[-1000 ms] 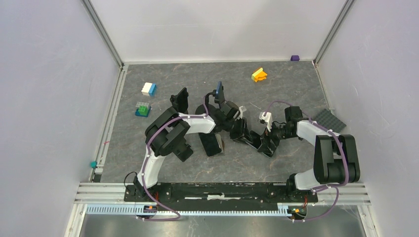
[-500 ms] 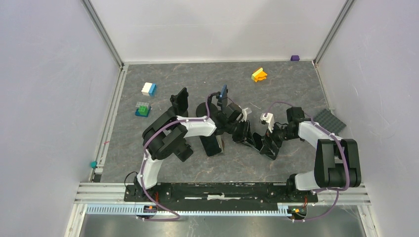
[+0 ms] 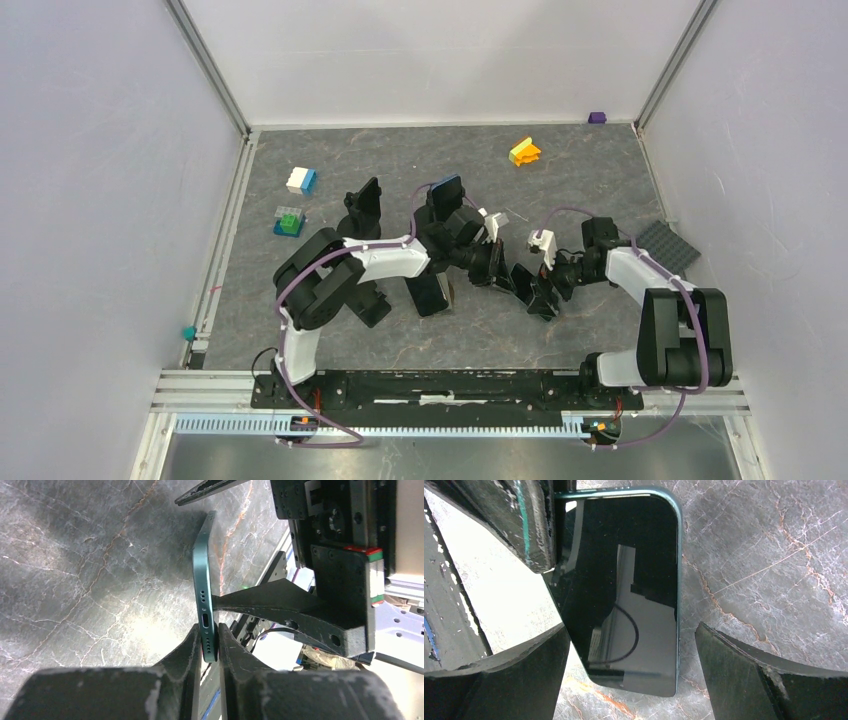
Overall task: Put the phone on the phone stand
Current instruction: Pick up the phone at the center of the board.
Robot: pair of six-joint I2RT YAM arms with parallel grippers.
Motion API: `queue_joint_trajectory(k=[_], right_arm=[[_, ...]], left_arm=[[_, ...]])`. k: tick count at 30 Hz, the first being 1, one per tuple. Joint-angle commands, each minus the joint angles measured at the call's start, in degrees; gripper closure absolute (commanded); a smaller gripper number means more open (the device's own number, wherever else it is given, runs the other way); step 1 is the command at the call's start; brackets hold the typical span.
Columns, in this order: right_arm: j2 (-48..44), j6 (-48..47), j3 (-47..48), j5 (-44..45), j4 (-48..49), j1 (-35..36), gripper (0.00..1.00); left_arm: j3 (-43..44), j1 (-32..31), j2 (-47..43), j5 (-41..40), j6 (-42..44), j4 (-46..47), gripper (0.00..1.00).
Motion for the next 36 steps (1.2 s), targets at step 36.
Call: queue_joint_trajectory(k=[36], right_arm=[[-8.6,-1.6,17.5,-5.8,-10.1,-0.2,0.02]], left_arm=[[12.6,-0.8,-15.9,0.4,33.4,-21.4,0.98]])
